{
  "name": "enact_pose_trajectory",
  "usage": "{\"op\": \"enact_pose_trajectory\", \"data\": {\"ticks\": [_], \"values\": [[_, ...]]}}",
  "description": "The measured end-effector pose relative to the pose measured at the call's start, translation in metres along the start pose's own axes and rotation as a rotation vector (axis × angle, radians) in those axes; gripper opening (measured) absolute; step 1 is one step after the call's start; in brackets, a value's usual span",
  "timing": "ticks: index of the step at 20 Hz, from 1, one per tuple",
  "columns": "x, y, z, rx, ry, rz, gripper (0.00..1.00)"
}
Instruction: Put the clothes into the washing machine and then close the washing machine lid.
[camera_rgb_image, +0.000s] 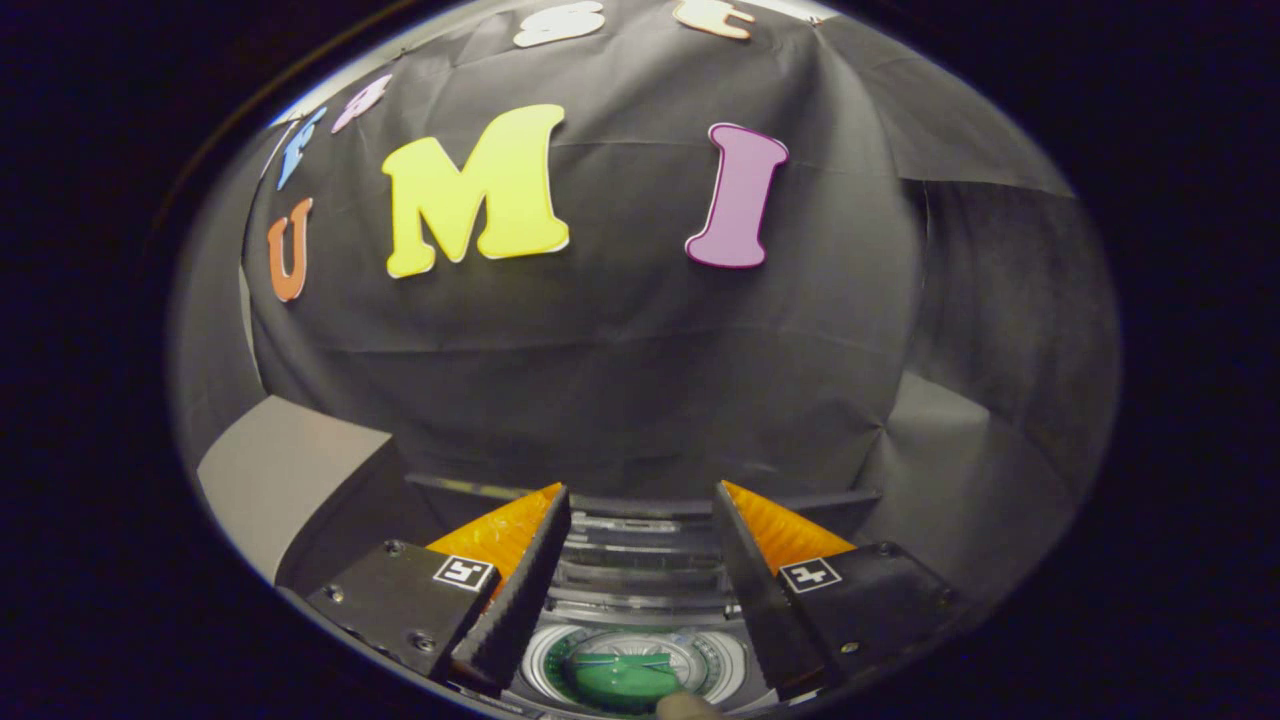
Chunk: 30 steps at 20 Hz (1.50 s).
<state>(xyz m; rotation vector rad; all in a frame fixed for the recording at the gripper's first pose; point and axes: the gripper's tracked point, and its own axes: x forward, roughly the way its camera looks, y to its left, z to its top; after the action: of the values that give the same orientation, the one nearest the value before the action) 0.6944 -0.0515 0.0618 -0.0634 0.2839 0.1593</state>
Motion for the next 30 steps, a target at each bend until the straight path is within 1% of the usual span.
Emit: {"op": "enact_pose_trajectory", "data": {"ticks": [6, 10, 12, 13, 14, 15, 17, 26, 30], "values": [[0.041, 0.000, 0.009, 0.023, 0.040, -0.023, 0.89], [0.062, 0.000, -0.001, 0.041, 0.075, -0.043, 0.89], [0.068, 0.000, -0.014, 0.047, 0.092, -0.061, 0.89], [0.068, -0.001, -0.009, 0.021, 0.051, -0.067, 0.89], [0.067, -0.002, -0.012, 0.001, 0.048, -0.083, 0.91], [0.068, -0.002, -0.012, 0.006, 0.020, -0.085, 0.93], [0.066, -0.002, -0.010, 0.025, -0.017, -0.073, 0.93], [0.049, -0.003, -0.012, 0.014, -0.096, -0.068, 0.94], [0.026, -0.002, -0.026, 0.013, -0.110, -0.072, 0.94]]}}
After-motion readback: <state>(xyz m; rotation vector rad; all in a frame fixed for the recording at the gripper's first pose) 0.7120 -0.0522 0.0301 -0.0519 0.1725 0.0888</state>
